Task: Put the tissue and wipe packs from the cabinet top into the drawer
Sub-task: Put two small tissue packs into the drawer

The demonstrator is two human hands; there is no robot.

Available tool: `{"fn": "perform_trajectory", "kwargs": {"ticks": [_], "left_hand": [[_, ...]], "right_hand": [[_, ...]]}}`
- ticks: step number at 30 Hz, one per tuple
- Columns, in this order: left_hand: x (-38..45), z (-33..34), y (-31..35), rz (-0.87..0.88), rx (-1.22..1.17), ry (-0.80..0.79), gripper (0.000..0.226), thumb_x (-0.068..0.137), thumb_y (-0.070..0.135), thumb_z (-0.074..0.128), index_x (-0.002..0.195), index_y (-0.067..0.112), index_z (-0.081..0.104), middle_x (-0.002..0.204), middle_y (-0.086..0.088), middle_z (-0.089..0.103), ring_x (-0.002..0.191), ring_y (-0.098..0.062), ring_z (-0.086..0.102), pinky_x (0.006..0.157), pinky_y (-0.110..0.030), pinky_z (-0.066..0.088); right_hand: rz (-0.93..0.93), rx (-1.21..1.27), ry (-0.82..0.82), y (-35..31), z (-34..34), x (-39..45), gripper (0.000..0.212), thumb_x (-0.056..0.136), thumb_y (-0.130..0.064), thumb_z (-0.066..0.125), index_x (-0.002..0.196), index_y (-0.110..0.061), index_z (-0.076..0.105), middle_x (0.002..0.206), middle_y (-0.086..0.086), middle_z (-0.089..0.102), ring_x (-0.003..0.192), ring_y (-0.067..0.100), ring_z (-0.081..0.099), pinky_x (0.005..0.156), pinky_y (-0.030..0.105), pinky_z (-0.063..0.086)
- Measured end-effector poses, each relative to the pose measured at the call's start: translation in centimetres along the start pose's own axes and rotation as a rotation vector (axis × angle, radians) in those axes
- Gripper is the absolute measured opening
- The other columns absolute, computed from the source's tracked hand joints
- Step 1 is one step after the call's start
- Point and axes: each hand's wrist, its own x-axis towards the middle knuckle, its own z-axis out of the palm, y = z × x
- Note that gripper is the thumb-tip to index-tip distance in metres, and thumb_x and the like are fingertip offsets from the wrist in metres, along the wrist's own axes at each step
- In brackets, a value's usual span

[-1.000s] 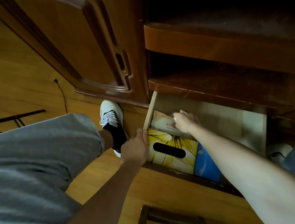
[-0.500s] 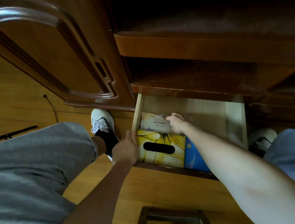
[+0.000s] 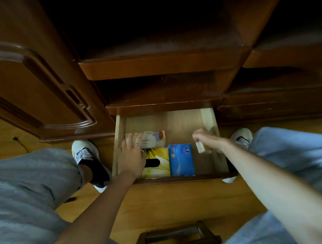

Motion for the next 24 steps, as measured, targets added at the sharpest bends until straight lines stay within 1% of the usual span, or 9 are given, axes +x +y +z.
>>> {"fn": "perform_trajectory", "kwargs": {"ticks": [3, 5, 8, 11, 13, 15, 18, 21, 24], "left_hand": [[-0.1, 0.3, 1.3, 0.091, -0.002, -0.125, 0.058, 0.094, 0.029, 0.056, 0.149, 0.026, 0.04, 0.157, -0.007, 0.03, 0.141, -0.028, 0.029, 0.112, -0.044, 0.032], [-0.1, 0.5, 1.4, 0.116, 0.003, -0.178, 0.057, 0.095, 0.03, 0.056, 0.149, 0.029, 0.04, 0.158, -0.004, 0.029, 0.144, -0.026, 0.027, 0.115, -0.042, 0.029], [-0.2, 1.1, 0.9, 0.101, 0.015, -0.249, 0.06, 0.095, 0.031, 0.054, 0.152, 0.03, 0.036, 0.158, -0.004, 0.031, 0.145, -0.026, 0.028, 0.116, -0.044, 0.03], [0.1, 2.0, 0.7, 0.082, 0.004, -0.248, 0.057, 0.095, 0.033, 0.054, 0.15, 0.03, 0.04, 0.151, -0.002, 0.039, 0.141, -0.025, 0.032, 0.113, -0.044, 0.034], [0.4, 2.6, 0.6, 0.081, 0.007, -0.219, 0.055, 0.093, 0.033, 0.055, 0.146, 0.031, 0.043, 0.145, -0.001, 0.043, 0.135, -0.024, 0.035, 0.109, -0.043, 0.037], [0.8, 3.1, 0.6, 0.071, 0.012, -0.195, 0.053, 0.09, 0.035, 0.056, 0.142, 0.032, 0.045, 0.139, 0.0, 0.045, 0.131, -0.024, 0.037, 0.106, -0.042, 0.039], [1.1, 3.8, 0.4, 0.071, 0.017, -0.162, 0.049, 0.087, 0.035, 0.058, 0.135, 0.032, 0.049, 0.131, 0.001, 0.049, 0.125, -0.024, 0.039, 0.101, -0.041, 0.041], [1.4, 4.2, 0.0, 0.068, 0.024, -0.155, 0.05, 0.084, 0.038, 0.055, 0.133, 0.031, 0.051, 0.127, 0.0, 0.052, 0.123, -0.025, 0.038, 0.099, -0.041, 0.04], [1.7, 4.5, -0.1, 0.049, 0.02, -0.133, 0.051, 0.082, 0.044, 0.051, 0.131, 0.031, 0.053, 0.125, 0.001, 0.054, 0.121, -0.025, 0.039, 0.101, -0.041, 0.041]], "right_hand": [[-0.017, -0.023, 0.016, 1.5, 0.4, -0.7, 0.071, 0.091, -0.024, 0.073, 0.152, -0.019, 0.037, 0.146, 0.011, 0.046, 0.13, 0.028, 0.05, 0.091, 0.035, 0.048], [-0.081, 0.014, 0.113, 2.1, 0.8, -0.5, 0.081, 0.084, -0.029, 0.082, 0.151, -0.02, 0.037, 0.149, 0.008, 0.045, 0.129, 0.027, 0.051, 0.073, 0.025, 0.046], [-0.137, 0.119, 0.291, 2.2, 1.3, 1.2, 0.063, 0.085, -0.041, 0.08, 0.136, -0.021, 0.051, 0.131, 0.005, 0.057, 0.104, 0.018, 0.059, 0.063, 0.023, 0.046], [-0.062, 0.325, 0.379, 0.9, 2.2, 3.5, 0.053, 0.091, -0.047, 0.071, 0.134, -0.021, 0.055, 0.118, 0.004, 0.063, 0.083, 0.007, 0.059, 0.06, 0.02, 0.045], [-0.014, 0.4, 0.383, 0.1, 3.3, 5.5, 0.045, 0.096, -0.045, 0.066, 0.132, -0.02, 0.056, 0.116, 0.006, 0.066, 0.082, 0.008, 0.062, 0.06, 0.02, 0.048], [0.029, 0.35, 0.388, -0.3, 4.7, 7.2, 0.04, 0.098, -0.043, 0.064, 0.127, -0.017, 0.058, 0.118, 0.009, 0.069, 0.091, 0.016, 0.066, 0.065, 0.023, 0.052], [0.048, -0.013, 0.43, 0.1, 6.4, 8.9, 0.034, 0.1, -0.045, 0.059, 0.117, -0.015, 0.06, 0.106, 0.006, 0.069, 0.093, 0.021, 0.068, 0.075, 0.035, 0.057], [0.034, -0.104, 0.438, 0.8, 7.1, 9.5, 0.026, 0.102, -0.041, 0.056, 0.111, -0.017, 0.06, 0.094, 0.002, 0.066, 0.076, 0.013, 0.061, 0.062, 0.029, 0.049], [0.033, -0.05, 0.456, 0.8, 7.2, 9.6, 0.029, 0.099, -0.04, 0.06, 0.12, -0.021, 0.056, 0.1, 0.003, 0.067, 0.072, 0.009, 0.055, 0.056, 0.026, 0.039]]}}
